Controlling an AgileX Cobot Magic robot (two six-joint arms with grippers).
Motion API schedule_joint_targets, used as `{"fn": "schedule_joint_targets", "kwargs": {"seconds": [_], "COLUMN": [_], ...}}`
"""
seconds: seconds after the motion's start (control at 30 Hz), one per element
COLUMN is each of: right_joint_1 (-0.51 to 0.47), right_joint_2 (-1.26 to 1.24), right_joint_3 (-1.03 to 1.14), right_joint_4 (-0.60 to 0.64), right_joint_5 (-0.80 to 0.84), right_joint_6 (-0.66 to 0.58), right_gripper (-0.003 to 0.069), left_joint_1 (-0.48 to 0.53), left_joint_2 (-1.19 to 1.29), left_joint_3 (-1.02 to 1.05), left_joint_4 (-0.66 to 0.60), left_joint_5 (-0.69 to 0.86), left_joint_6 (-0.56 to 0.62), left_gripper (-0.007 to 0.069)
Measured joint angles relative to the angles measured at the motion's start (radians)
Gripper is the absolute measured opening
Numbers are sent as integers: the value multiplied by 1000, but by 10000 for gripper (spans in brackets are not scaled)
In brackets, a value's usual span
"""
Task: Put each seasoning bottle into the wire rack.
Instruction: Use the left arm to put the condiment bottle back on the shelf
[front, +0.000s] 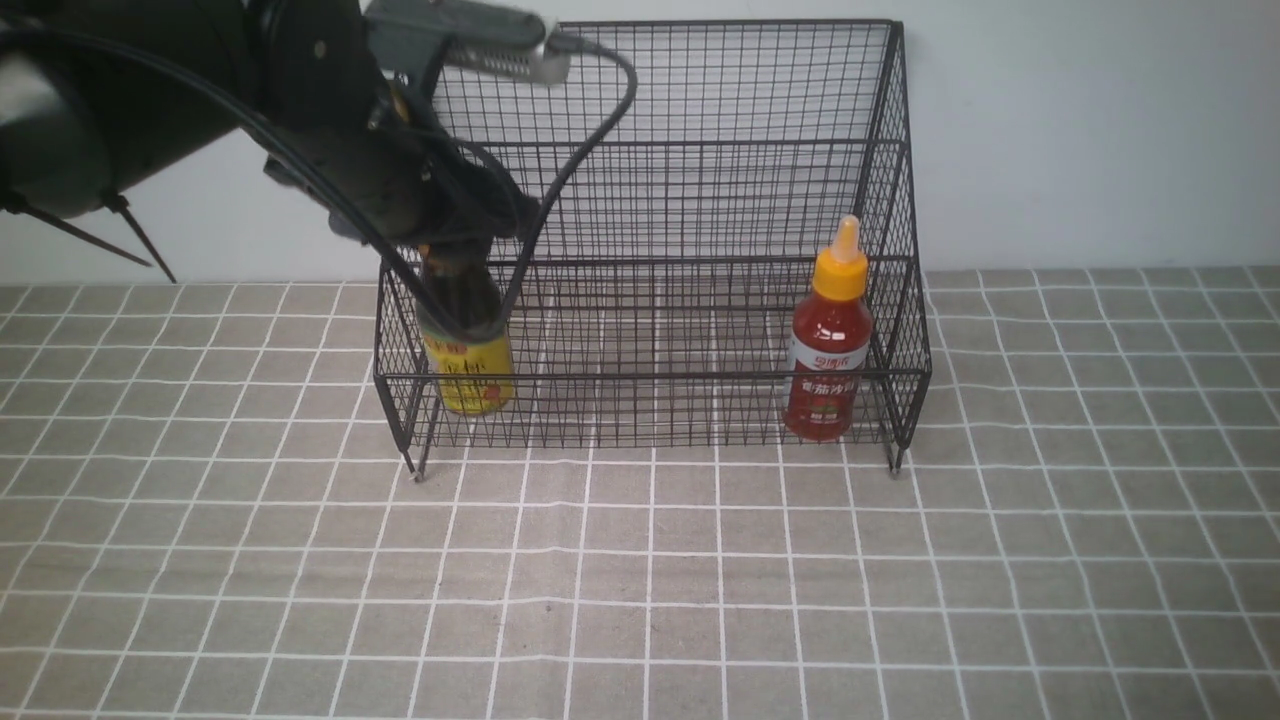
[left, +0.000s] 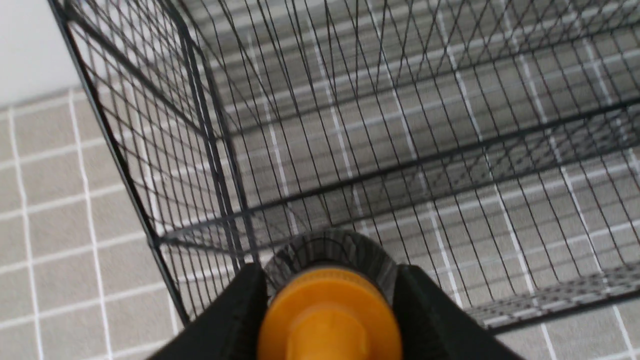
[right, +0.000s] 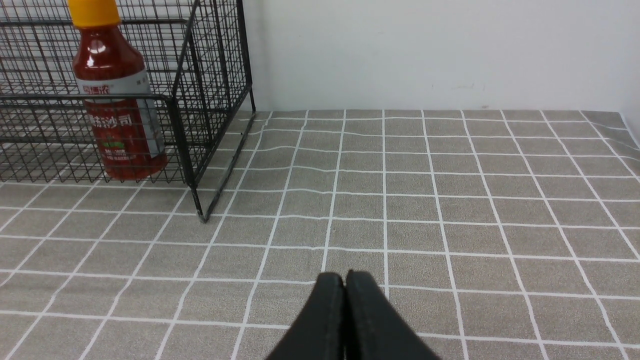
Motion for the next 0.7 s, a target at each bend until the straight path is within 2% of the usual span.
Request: {"fn": "schedule_joint_targets", "kwargs": {"seconds": [0.37,0.43,0.53,0.7], "right_joint_1": [0,0,0,0], "right_joint_2": [0,0,0,0], "right_joint_3": [0,0,0,0], "right_joint_4": [0,0,0,0], "right_joint_5": [0,0,0,0], "right_joint_6": [0,0,0,0], "right_gripper": [-12,-12,-12,-12], "left_joint_1": [0,0,-1,-1], "left_joint_2": [44,42,21,-30], "left_joint_3": [-1,-1,-15,-45], "left_joint_4": [-1,1,4,35], "left_joint_5": [-2,-2,0,20], "left_joint_6": [-3,-4,-4,-4], "left_gripper": [290,312,398,449]}}
